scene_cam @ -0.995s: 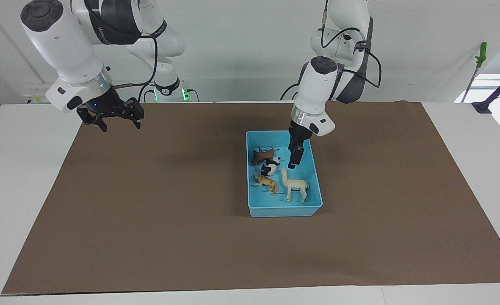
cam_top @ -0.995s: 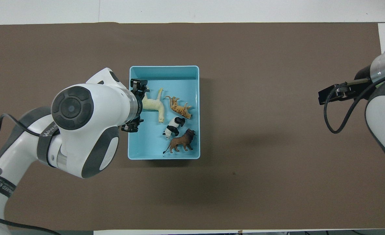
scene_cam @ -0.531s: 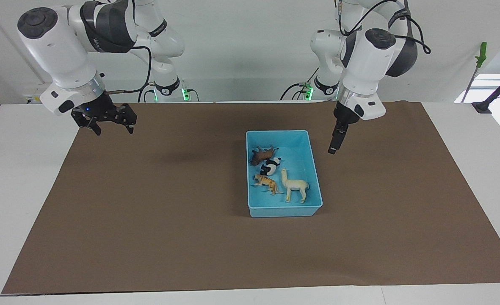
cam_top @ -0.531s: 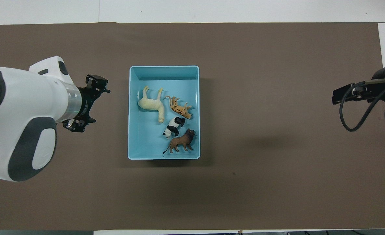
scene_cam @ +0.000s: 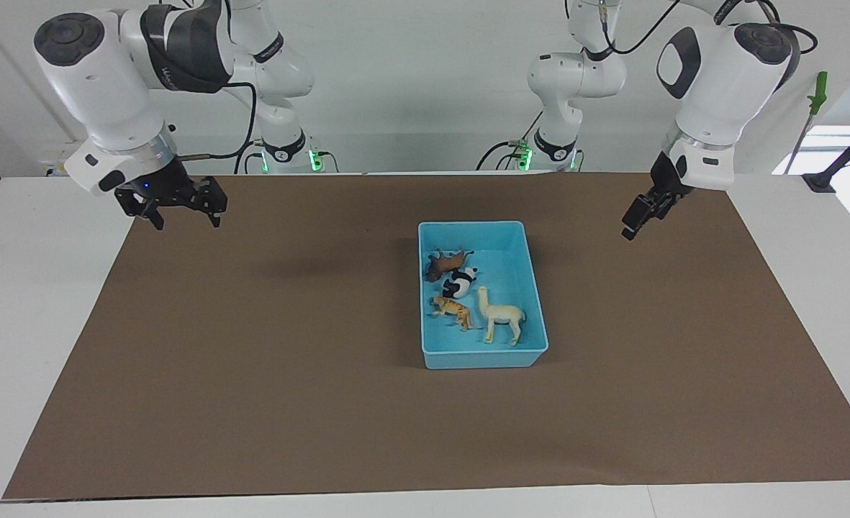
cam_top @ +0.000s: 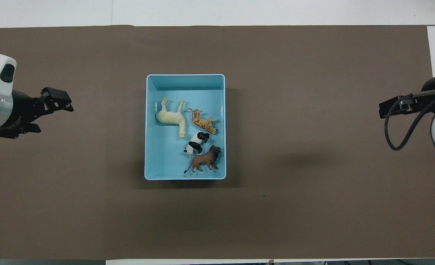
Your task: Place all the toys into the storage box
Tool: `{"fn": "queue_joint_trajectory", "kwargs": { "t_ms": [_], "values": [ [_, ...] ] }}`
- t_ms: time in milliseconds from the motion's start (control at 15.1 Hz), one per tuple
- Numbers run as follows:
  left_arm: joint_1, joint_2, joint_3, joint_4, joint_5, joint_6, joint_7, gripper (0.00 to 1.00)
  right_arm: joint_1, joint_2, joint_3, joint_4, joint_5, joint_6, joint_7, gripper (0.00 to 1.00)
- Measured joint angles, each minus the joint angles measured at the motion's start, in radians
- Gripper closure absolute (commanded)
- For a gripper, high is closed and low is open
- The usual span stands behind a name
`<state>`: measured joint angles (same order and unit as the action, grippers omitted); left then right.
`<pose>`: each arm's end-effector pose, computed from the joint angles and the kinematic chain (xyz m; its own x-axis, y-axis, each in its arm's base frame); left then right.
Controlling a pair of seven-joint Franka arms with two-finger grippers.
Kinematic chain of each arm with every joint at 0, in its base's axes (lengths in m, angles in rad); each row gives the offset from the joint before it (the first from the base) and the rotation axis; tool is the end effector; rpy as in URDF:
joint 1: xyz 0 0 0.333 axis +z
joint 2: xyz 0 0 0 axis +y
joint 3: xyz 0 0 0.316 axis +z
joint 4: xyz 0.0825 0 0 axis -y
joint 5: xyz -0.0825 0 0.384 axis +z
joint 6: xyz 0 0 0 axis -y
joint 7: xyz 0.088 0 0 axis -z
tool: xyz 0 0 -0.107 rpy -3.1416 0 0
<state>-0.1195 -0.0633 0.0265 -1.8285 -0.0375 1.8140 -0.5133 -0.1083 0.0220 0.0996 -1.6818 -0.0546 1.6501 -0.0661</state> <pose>0.5456 -0.0536 0.5578 0.9091 0.4159 0.0234 0.4141 -0.9084 0.0574 0.5630 -0.0109 0.5666 0.9965 0.0617 -0.0570 0.0645 -0.9968 0.0483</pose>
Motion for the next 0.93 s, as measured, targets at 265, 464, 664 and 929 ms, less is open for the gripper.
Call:
{"fn": "queue_joint_trajectory", "kwargs": {
  "t_ms": [265, 464, 664, 929],
  "values": [
    [0.046, 0.053, -0.001, 0.108, 0.0, -0.114, 0.202, 0.0, 0.001, 0.0, 0.001, 0.0, 0.0, 0.0, 0.0, 0.0],
    [0.072, 0.075, -0.013, 0.143, 0.0, -0.173, 0.29, 0.0, 0.001, 0.0, 0.002, 0.0, 0.0, 0.0, 0.0, 0.0],
    [0.086, 0.076, -0.028, 0.144, 0.0, -0.2, 0.387, 0.0, 0.001, 0.0, 0.003, 0.0, 0.0, 0.0, 0.0, 0.0],
    [0.085, 0.098, -0.03, 0.158, -0.002, -0.229, 0.406, 0.0, 0.001, 0.0, 0.003, 0.0, 0.0, 0.0, 0.0, 0.0]
  ]
}}
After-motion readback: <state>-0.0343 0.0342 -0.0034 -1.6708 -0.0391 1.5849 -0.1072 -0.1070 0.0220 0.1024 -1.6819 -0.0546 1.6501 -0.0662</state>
